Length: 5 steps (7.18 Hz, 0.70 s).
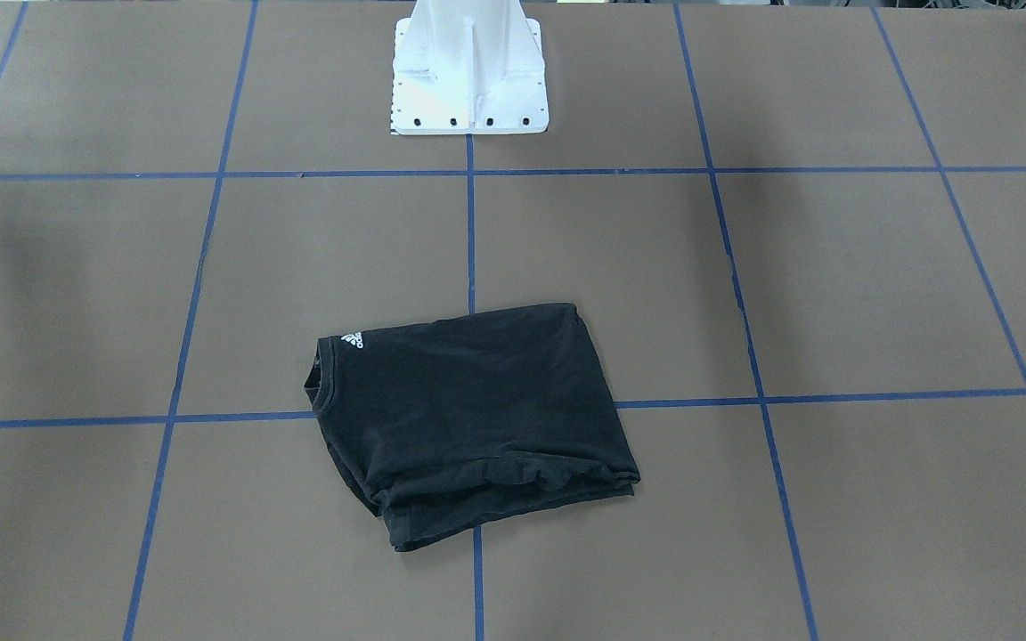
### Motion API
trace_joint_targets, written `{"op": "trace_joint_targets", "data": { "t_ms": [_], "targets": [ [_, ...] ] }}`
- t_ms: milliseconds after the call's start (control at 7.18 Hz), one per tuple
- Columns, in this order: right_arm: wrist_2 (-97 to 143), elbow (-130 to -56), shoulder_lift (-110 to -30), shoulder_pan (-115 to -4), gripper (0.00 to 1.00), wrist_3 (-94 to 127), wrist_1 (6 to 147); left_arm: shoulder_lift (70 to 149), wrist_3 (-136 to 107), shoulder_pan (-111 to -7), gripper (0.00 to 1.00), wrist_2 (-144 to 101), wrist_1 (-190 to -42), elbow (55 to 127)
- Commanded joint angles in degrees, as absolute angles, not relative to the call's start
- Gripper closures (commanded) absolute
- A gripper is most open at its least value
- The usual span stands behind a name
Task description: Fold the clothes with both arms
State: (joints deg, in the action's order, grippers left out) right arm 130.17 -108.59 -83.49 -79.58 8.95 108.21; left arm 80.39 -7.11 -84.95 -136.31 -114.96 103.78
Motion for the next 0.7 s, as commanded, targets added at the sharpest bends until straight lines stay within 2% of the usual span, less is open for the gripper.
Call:
{"op": "trace_joint_targets", "data": {
  "t_ms": [0,279,557],
  "targets": [
    [130.2,-108.5,-83.5,-79.5,0.00,8.8,107.9,83.5,-8.9,-84.6,0.00,-134.9,-109.8,104.6],
    [130.1,-108.5,-85.3,-79.5,0.00,6.9,107.7,83.7,-4.6,-85.4,0.00,-133.9,-108.5,104.7],
    [130.1,-103.5,-85.9,-79.6,0.00,-2.6,107.5,83.4,-2.3,-85.9,0.00,-134.0,-107.9,104.8]
  ]
}}
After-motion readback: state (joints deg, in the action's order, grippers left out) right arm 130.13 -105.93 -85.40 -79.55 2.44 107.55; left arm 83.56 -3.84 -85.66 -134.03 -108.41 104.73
